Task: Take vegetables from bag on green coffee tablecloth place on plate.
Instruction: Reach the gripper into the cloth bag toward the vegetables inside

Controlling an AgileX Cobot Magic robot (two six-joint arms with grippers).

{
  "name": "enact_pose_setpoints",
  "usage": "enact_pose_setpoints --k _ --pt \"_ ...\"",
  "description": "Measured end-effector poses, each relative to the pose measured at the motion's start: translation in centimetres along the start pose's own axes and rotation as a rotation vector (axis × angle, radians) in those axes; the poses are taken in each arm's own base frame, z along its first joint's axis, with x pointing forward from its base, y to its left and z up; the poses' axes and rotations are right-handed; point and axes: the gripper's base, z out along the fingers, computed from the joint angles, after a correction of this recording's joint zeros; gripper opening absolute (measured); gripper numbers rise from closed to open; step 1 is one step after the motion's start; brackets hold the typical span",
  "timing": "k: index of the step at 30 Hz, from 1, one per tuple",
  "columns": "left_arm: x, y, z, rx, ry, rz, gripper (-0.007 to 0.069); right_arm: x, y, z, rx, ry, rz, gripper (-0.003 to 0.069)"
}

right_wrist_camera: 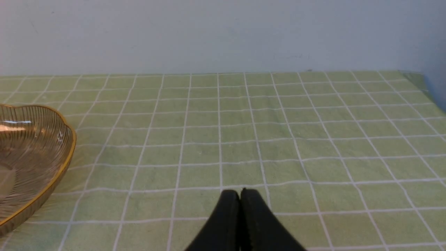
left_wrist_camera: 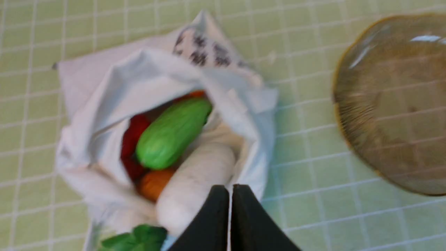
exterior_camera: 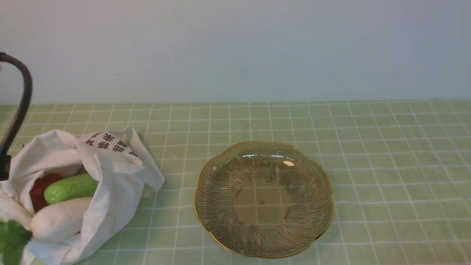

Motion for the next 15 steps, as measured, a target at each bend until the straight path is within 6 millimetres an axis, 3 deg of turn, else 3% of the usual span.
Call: enact_pose_setpoints --k 4,8,11,15 --pt "-0.4 -1.1 -0.4 0.108 -0.067 0.057 -0.0005 0.0 0.0 0.0 0.000 0.000 0.000 -0.0016" --pt "-0.6 -0.8 0.7 0.107 -0.027 0.091 -0.0005 0.0 0.0 0.0 0.000 0.000 0.000 -0.0016" --pt "-0.7 -0.1 2.6 0.069 0.073 0.120 -0.0005 0.0 0.0 0.0 0.000 0.000 0.000 -0.0016" --pt "-0.5 1.4 6.7 -0.003 0.292 0.063 -0.0005 0.0 0.0 0.0 0.000 0.000 0.000 -0.0016"
